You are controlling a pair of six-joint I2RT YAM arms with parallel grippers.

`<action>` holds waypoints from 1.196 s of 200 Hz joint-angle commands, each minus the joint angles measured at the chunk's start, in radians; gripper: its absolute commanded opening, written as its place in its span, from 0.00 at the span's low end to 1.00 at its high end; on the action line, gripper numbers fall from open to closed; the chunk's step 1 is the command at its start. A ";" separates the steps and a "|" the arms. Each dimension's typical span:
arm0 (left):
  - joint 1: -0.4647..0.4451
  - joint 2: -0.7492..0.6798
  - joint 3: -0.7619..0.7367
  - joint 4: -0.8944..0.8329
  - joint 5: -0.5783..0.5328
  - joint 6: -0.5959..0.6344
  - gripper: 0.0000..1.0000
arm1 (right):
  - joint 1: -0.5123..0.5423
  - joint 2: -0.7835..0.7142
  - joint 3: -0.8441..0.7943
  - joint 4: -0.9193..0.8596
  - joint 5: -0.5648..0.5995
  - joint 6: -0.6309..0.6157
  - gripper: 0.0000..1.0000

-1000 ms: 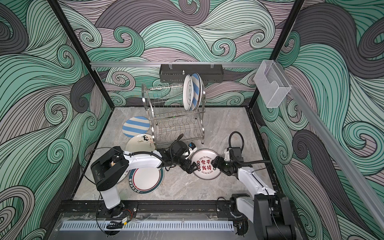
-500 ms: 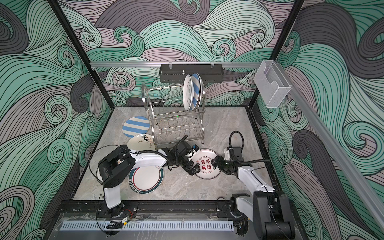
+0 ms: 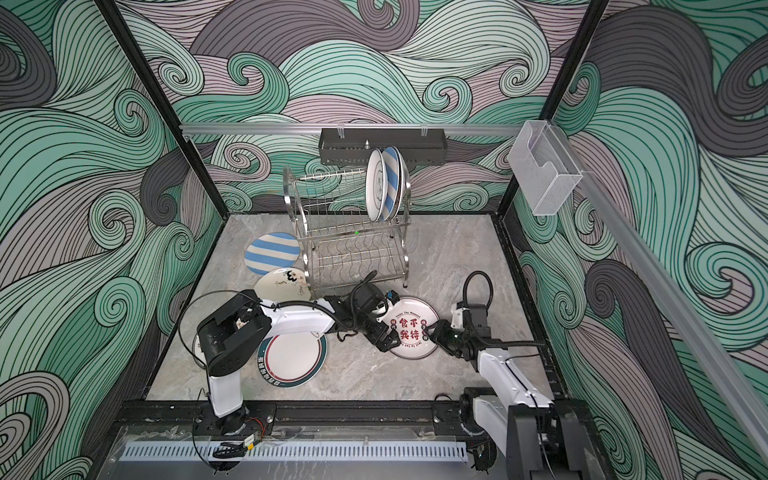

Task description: Load the plates into the dish rack

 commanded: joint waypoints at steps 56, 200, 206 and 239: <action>-0.033 0.024 0.029 0.038 0.079 0.020 0.99 | -0.009 -0.141 0.001 0.032 -0.118 0.045 0.21; 0.083 -0.267 -0.149 0.044 0.115 -0.073 0.99 | -0.007 -0.389 0.296 -0.362 0.009 -0.173 0.02; 0.100 -0.307 -0.176 0.050 0.126 -0.077 0.99 | -0.007 -0.409 0.312 -0.362 0.007 -0.174 0.01; 0.173 -0.551 -0.270 -0.053 0.064 -0.045 0.99 | -0.003 -0.403 0.407 -0.363 -0.092 -0.190 0.00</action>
